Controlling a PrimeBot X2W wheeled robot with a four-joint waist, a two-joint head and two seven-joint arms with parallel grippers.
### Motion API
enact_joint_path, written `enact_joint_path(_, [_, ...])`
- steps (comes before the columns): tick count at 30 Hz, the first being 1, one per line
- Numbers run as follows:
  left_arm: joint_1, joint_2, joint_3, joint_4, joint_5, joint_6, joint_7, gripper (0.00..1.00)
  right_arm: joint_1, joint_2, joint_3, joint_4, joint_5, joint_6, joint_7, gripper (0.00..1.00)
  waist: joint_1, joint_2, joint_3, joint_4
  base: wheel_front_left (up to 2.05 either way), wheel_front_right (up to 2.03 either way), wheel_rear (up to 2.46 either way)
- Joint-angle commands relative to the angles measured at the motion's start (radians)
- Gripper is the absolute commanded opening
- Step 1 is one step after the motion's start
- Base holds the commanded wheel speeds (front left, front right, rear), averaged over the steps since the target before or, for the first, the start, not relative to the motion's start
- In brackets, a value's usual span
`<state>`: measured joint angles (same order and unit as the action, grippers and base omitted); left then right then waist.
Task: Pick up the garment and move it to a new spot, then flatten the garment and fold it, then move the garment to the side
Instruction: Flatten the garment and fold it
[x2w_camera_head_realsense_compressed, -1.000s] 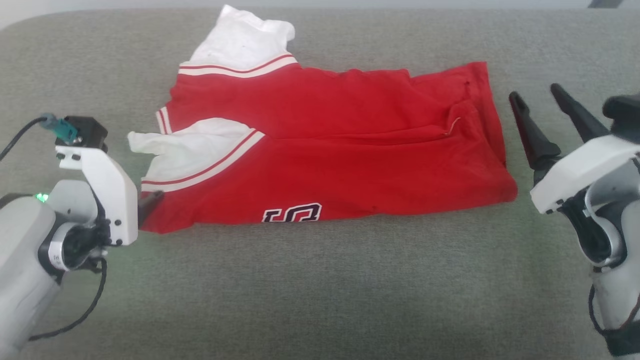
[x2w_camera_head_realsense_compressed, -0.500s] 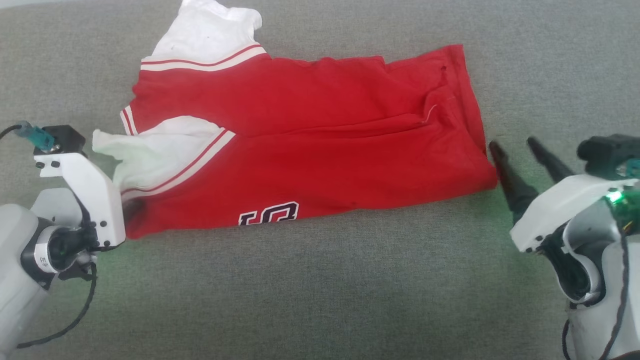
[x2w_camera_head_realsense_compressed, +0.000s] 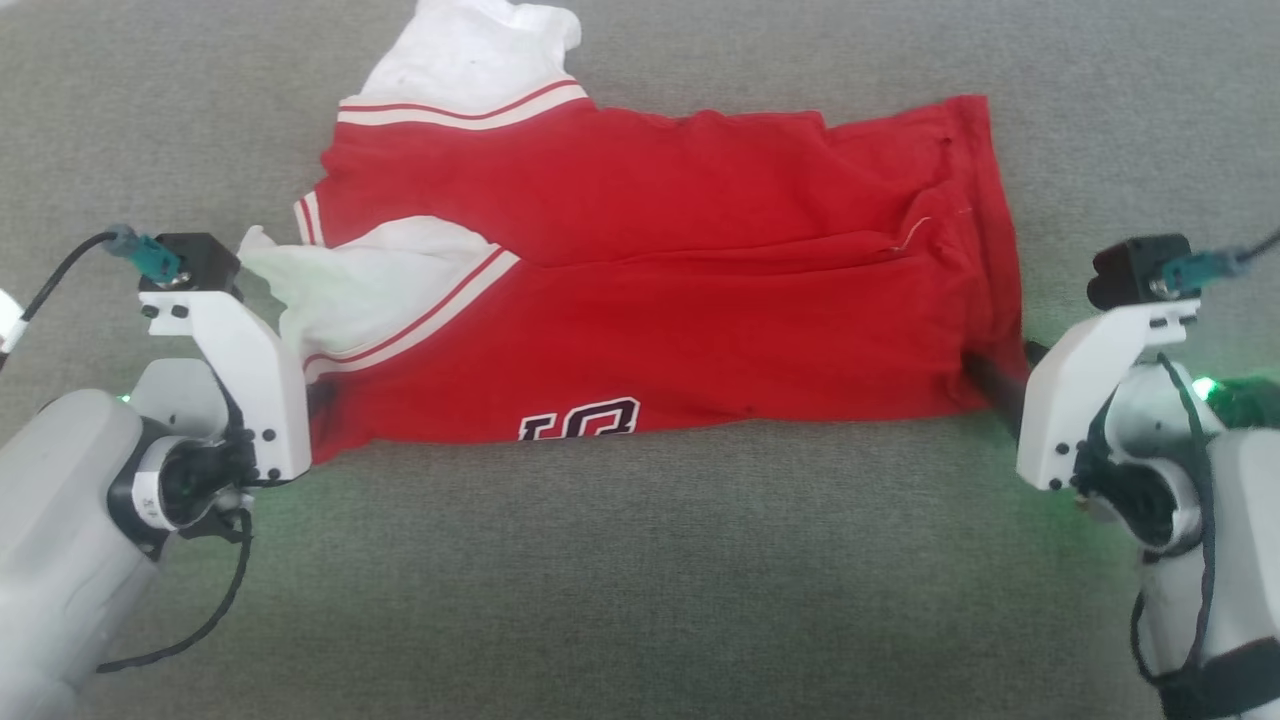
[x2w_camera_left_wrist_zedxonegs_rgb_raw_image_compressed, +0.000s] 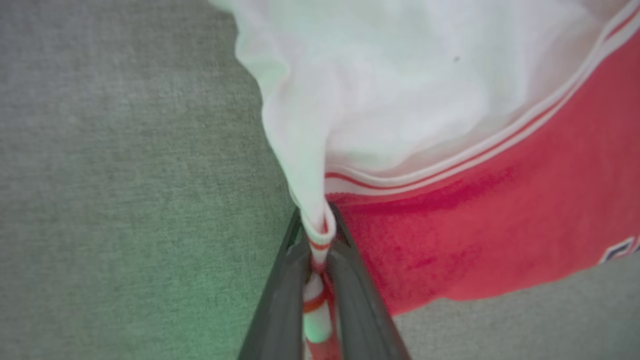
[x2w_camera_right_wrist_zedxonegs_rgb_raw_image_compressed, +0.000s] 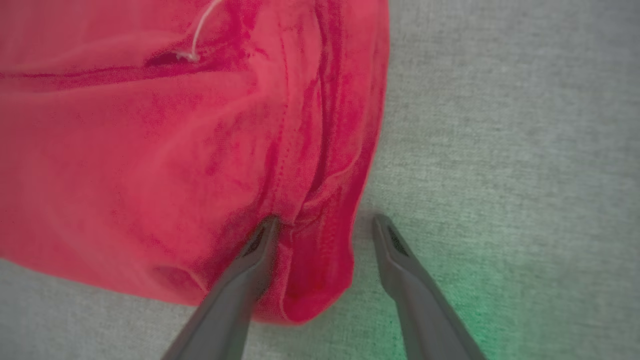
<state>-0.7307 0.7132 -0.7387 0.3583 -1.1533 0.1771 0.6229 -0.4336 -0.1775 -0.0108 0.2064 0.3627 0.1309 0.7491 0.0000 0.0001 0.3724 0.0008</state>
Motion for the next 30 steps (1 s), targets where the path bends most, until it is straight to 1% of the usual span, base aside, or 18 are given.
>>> enact_joint_path(1, [0.030,-0.025,-0.033,0.012,0.009,-0.007,0.014,0.00,0.022,0.010,0.012,0.030,-0.014,-0.001,0.026,0.00,0.0000,-0.0001,0.000,0.004,0.00,0.00,0.00])
enact_joint_path(4, [0.029,-0.033,-0.035,0.020,0.011,-0.018,0.006,0.00,0.018,0.014,0.006,0.041,-0.015,-0.001,0.111,0.00,0.0000,-0.0001,-0.004,0.015,0.00,0.00,0.00])
enact_joint_path(8, [0.028,-0.030,-0.032,0.023,0.007,-0.024,0.006,0.00,0.007,0.005,0.003,-0.004,0.002,0.000,0.188,0.00,0.0000,-0.0001,-0.015,0.024,0.00,0.00,0.00])
enact_joint_path(10, [0.026,-0.020,-0.027,0.018,0.004,-0.020,0.007,0.00,0.007,-0.015,0.002,-0.033,0.009,0.000,0.213,0.00,0.0000,-0.0001,-0.023,0.027,0.00,0.00,0.00])
enact_joint_path(14, [0.019,0.004,-0.012,-0.007,0.001,0.002,0.013,0.00,0.006,-0.045,-0.015,-0.097,0.013,-0.001,0.251,0.00,0.0000,-0.0001,-0.041,0.034,0.00,0.00,0.00])
enact_joint_path(16, [0.021,0.020,-0.006,-0.032,-0.001,0.016,0.019,0.00,0.016,-0.069,-0.019,-0.127,0.017,-0.001,0.273,0.00,0.0000,-0.0001,-0.050,0.037,0.00,0.00,0.00])
enact_joint_path(20, [0.045,0.062,-0.001,-0.103,-0.002,0.045,0.036,0.00,0.047,-0.081,-0.041,-0.199,0.041,-0.001,0.325,0.00,0.0000,-0.0001,-0.069,0.040,0.00,0.00,0.00])
enact_joint_path(23, [0.070,0.098,0.005,-0.176,-0.005,0.076,0.048,0.00,0.086,-0.096,-0.053,-0.263,0.058,-0.001,0.366,0.00,0.0000,-0.0001,-0.079,0.043,0.00,0.00,0.00])
enact_joint_path(28, [0.148,0.160,0.012,-0.319,-0.018,0.139,0.050,0.00,0.172,-0.098,-0.084,-0.381,0.086,-0.001,0.423,0.00,0.0000,-0.0001,-0.084,0.041,0.00,0.00,0.00])
enact_joint_path(30, [0.187,0.187,0.008,-0.375,-0.020,0.163,0.052,0.00,0.217,-0.084,-0.097,-0.422,0.098,-0.001,0.442,0.00,0.0000,-0.0001,-0.082,0.039,0.00,0.00,0.00])
